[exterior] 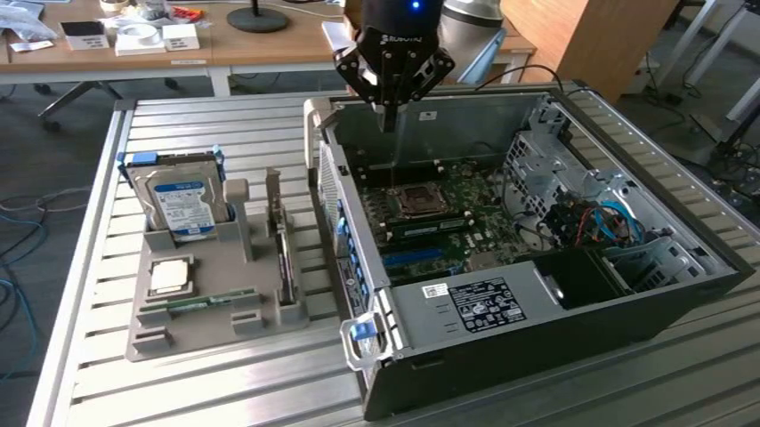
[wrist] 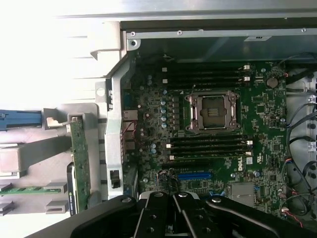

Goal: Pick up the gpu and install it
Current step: 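Reach for the gpu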

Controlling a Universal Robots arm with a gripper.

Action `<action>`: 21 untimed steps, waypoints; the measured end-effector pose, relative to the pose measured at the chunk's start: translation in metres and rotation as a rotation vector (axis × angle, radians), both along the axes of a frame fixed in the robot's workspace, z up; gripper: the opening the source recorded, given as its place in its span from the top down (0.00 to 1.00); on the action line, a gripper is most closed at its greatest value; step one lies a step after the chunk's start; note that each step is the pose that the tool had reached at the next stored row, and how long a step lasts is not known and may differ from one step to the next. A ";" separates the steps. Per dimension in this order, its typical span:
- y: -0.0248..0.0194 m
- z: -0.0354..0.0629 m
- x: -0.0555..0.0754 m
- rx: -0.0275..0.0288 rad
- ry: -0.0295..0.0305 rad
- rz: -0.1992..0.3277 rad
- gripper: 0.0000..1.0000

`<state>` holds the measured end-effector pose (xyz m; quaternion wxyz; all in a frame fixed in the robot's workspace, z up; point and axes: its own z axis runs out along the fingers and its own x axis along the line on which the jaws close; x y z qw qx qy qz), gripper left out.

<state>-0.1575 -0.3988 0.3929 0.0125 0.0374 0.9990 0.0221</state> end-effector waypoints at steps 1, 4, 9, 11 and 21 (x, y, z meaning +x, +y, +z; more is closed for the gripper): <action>0.0000 0.0000 0.000 0.0000 0.0001 0.000 0.89; 0.0000 0.0000 -0.001 0.0000 0.0000 0.000 0.89; 0.0000 0.0000 -0.001 0.0000 0.0000 0.000 0.89; 0.0000 0.0000 -0.001 0.0000 0.0000 0.000 0.89; 0.0000 0.0000 -0.008 0.0000 0.0000 0.000 0.89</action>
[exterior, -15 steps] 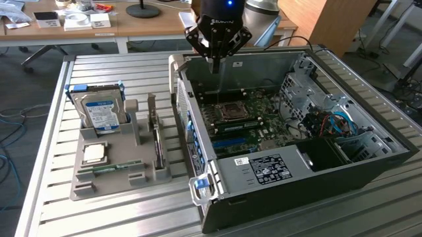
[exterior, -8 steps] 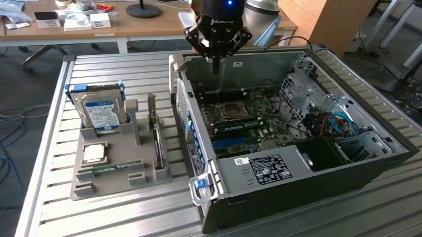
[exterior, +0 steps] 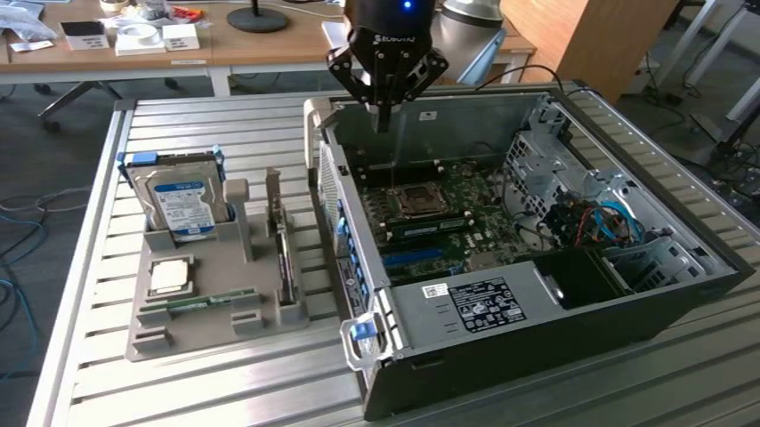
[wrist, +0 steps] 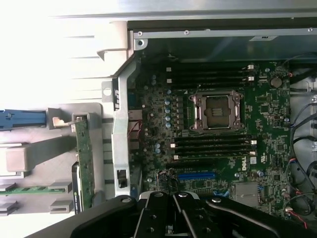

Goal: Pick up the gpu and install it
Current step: 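Reach for the gpu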

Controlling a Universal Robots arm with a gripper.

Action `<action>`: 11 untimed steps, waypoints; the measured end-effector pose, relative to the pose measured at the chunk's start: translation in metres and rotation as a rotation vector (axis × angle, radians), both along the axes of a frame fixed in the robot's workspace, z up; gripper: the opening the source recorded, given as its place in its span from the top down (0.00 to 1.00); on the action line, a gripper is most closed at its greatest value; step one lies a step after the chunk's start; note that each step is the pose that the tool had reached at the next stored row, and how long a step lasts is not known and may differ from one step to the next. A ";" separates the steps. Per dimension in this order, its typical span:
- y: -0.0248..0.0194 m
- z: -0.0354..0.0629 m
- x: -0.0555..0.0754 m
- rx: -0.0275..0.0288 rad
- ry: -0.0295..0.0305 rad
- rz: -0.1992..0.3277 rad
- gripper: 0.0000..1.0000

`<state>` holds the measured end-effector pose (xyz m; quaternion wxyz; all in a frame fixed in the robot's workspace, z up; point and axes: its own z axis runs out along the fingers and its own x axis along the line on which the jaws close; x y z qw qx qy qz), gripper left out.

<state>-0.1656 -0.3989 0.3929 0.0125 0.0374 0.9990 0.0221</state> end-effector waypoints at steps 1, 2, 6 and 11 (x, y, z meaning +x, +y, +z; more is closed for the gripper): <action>0.0000 0.0000 -0.001 0.0000 0.0001 0.000 0.89; 0.0000 0.0000 -0.003 0.0000 0.0001 0.000 0.89; 0.0001 -0.0001 -0.006 0.0001 0.0000 0.000 0.89; 0.0000 0.0000 -0.006 0.0000 0.0001 0.000 0.89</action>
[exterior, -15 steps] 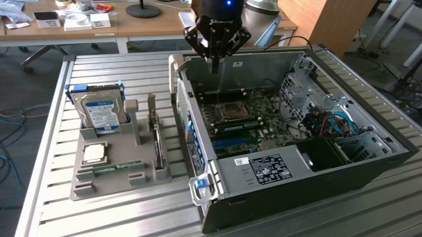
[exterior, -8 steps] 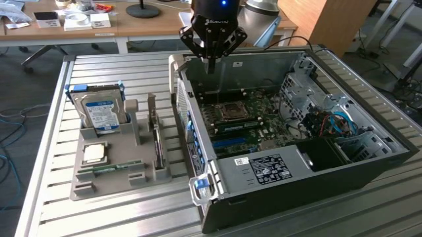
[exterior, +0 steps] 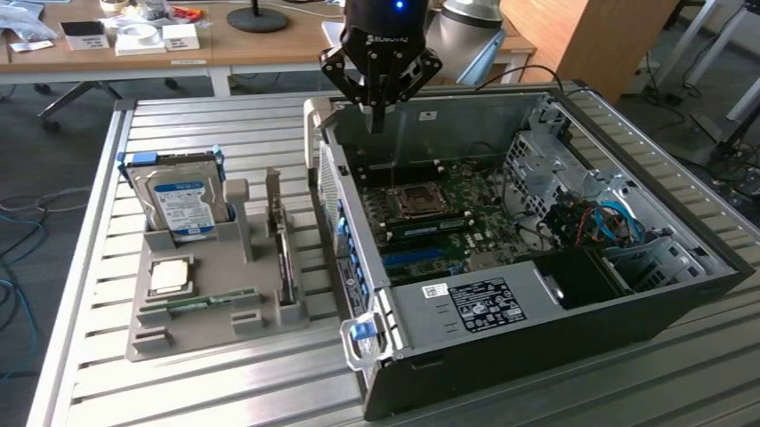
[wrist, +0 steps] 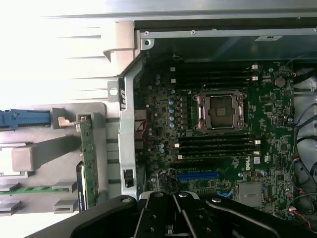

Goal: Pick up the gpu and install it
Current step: 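Reach for the gpu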

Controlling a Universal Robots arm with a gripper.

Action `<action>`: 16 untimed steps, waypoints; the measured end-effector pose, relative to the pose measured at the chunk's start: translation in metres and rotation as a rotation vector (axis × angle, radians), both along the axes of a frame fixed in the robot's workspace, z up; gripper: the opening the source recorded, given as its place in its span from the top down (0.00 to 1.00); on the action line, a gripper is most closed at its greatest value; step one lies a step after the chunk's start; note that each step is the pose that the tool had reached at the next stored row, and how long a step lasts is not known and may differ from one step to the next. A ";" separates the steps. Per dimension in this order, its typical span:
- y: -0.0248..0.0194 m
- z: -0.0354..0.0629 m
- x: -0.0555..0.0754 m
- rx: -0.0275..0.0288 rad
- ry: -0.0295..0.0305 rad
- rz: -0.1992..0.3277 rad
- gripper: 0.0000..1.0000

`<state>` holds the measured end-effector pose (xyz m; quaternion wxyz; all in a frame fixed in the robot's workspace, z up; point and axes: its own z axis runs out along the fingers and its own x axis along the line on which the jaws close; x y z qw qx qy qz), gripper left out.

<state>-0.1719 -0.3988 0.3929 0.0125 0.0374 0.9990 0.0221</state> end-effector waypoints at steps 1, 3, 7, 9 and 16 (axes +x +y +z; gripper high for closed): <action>0.0000 0.0000 0.000 0.0000 0.0000 0.000 0.89; 0.0000 0.0000 -0.001 0.0000 -0.0001 0.000 0.89; 0.0000 0.0000 -0.003 0.0000 -0.0001 0.000 0.89; 0.0000 0.0000 -0.003 0.0000 0.0000 0.000 0.89; 0.0000 0.0000 -0.006 0.0000 -0.0001 0.000 0.89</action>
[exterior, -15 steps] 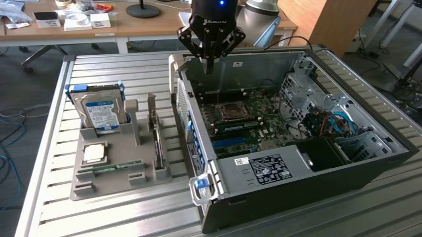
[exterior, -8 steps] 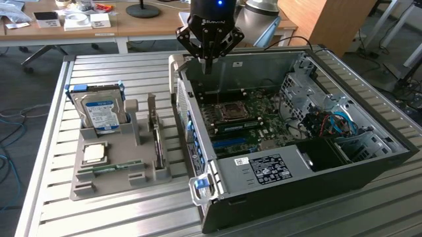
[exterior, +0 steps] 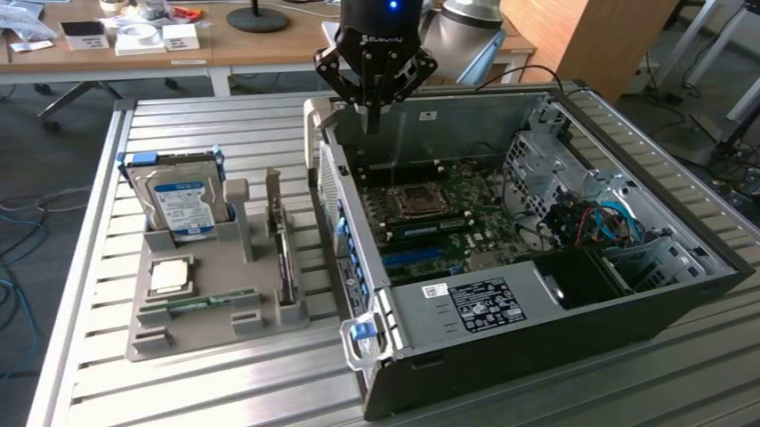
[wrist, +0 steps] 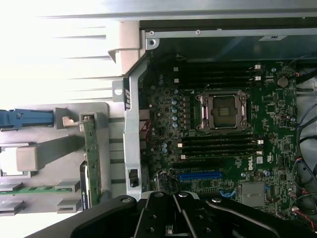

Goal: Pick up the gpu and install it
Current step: 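Reach for the gpu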

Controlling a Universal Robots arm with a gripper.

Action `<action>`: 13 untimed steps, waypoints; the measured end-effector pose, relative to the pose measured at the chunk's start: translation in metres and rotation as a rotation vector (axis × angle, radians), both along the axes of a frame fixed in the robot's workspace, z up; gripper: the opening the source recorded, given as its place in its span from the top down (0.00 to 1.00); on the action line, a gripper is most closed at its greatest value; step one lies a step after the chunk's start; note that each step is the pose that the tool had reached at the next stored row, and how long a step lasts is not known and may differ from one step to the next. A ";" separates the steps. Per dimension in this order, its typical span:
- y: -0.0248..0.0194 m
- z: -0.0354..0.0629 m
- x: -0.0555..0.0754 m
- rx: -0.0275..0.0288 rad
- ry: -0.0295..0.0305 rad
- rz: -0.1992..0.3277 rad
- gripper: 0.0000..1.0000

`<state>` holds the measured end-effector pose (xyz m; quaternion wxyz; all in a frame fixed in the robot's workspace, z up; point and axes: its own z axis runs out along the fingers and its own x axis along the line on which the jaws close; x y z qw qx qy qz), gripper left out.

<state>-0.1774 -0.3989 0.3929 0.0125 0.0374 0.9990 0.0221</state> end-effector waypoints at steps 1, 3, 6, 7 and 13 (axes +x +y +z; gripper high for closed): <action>0.0000 0.0000 0.000 0.0000 0.0001 0.000 0.89; 0.0000 0.0000 -0.001 0.0000 0.0000 0.000 0.89; 0.0000 0.0000 -0.001 0.0000 0.0000 0.000 0.89; 0.0000 0.0000 -0.001 0.0000 0.0000 0.000 0.89; 0.0000 0.0000 -0.002 0.0000 0.0000 0.000 0.89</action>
